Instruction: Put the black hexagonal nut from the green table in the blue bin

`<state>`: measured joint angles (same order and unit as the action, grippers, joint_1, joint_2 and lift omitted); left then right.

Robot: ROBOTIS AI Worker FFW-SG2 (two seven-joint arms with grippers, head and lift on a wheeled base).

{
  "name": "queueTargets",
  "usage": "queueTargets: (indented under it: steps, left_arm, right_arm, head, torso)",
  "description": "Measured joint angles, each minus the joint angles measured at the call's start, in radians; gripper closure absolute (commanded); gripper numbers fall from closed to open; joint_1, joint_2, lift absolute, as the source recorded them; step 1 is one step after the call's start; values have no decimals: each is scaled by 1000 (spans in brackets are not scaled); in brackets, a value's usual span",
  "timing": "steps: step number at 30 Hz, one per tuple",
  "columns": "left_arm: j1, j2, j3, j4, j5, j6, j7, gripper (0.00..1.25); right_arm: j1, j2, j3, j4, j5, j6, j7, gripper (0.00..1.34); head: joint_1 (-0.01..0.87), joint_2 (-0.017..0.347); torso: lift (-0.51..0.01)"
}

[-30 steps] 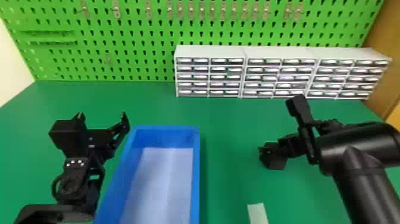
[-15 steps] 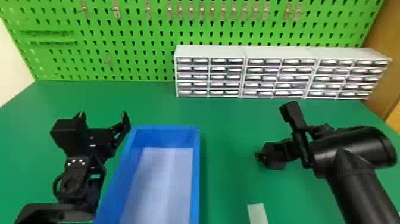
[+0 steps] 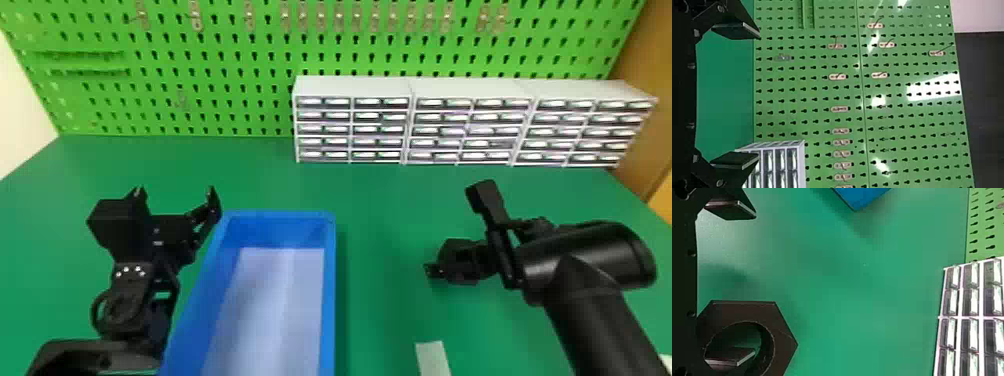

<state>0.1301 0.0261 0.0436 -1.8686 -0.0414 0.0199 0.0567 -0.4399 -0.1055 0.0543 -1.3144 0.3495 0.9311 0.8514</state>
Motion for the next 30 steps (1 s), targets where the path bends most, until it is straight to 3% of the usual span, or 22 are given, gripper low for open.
queueTargets:
  steps: [14,19,22,24,25,27,30]
  left_arm:
    - [-8,0,-5,7,1,-7,-2,185]
    - [-10,0,-5,9,2,-10,-2,185]
    - [-10,0,-5,10,3,-12,-2,185]
    - [-11,0,-5,10,3,-12,-2,185]
    - [-11,0,-5,10,3,-13,-2,183]
    - [-11,0,-6,11,3,-13,-3,185]
    - [-12,0,-6,12,3,-14,-3,185]
  right_arm:
    - [-5,1,-3,53,-10,-26,0,93]
    - [1,1,0,58,-12,-26,0,163]
    - [4,1,3,58,-12,-26,0,303]
    - [4,1,4,58,-12,-23,0,507]
    - [5,1,5,58,-12,-19,0,671]
    - [5,1,5,58,-13,-10,0,838]
    - [7,0,-1,58,-18,5,0,915]
  head:
    - [657,57]
    - [657,57]
    - [657,57]
    - [657,57]
    - [657,57]
    - [657,57]
    - [657,57]
  torso:
    - [-95]
    - [-95]
    - [-95]
    - [-95]
    - [-95]
    - [-95]
    - [-95]
